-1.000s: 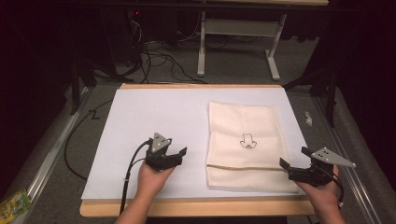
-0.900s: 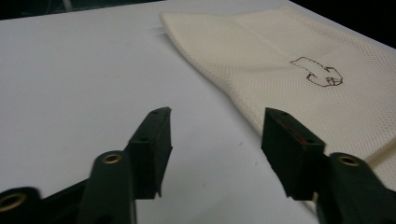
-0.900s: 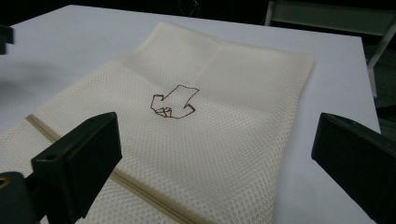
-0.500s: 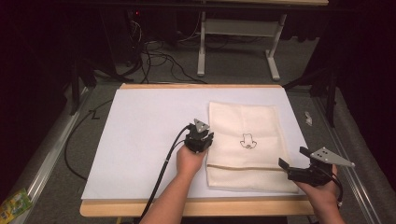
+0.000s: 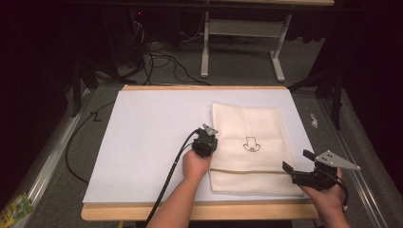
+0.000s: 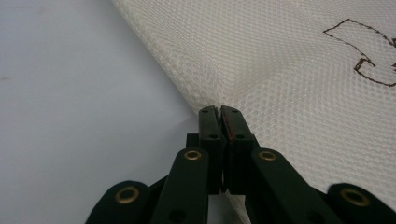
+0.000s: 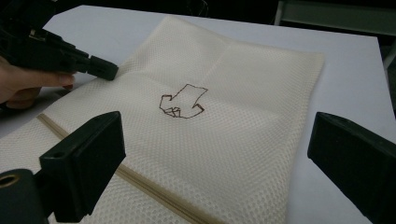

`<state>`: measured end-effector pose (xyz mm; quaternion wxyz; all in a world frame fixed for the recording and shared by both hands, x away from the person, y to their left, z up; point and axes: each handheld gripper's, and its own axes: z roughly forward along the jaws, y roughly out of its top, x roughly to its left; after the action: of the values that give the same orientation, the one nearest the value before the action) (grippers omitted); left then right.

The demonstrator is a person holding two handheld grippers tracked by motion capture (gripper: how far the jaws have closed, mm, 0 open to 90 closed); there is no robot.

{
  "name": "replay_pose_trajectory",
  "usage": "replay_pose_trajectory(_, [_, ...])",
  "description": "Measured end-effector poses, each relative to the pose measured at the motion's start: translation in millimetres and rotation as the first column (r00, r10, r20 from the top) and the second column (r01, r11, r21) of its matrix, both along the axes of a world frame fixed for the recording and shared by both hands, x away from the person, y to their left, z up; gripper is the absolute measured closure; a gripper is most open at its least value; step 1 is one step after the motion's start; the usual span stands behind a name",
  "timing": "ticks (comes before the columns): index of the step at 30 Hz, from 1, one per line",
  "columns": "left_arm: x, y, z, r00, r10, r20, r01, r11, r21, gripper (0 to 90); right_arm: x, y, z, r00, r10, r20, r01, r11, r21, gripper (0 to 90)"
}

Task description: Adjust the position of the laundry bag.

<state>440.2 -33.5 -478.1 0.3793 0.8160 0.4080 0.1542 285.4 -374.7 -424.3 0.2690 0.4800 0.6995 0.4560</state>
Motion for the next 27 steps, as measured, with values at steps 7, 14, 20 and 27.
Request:
replay_pose_trajectory(7, [4.8, 70.1, 13.1, 0.9919, 0.124, 0.025, -0.125, 0.9917, 0.031, 88.4, 0.1, -2.8, -2.1, 0.9999, -0.009, -0.011, 0.009, 1.0, 0.004, 5.0])
replay_pose_trajectory(14, [5.5, 111.4, 3.7, 0.984, 0.178, -0.002, -0.178, 0.984, -0.002, 84.8, 2.1, -0.7, -6.0, 0.9996, -0.002, -0.028, 0.002, 1.0, 0.007, 7.8])
replay_pose_trajectory(20, [-20.9, 124.8, 22.7, 0.9901, 0.133, 0.044, -0.129, 0.988, -0.086, 53.1, 2.3, 5.3, -10.1, 0.9984, 0.034, -0.046, -0.033, 0.999, 0.009, 19.3])
replay_pose_trajectory(27, [-85.7, 152.6, 27.7, 0.994, 0.062, 0.09, -0.05, 0.9894, -0.137, 37.8, 3.2, 15.8, -12.7, 0.9971, 0.058, -0.049, -0.059, 0.998, -0.013, 24.6])
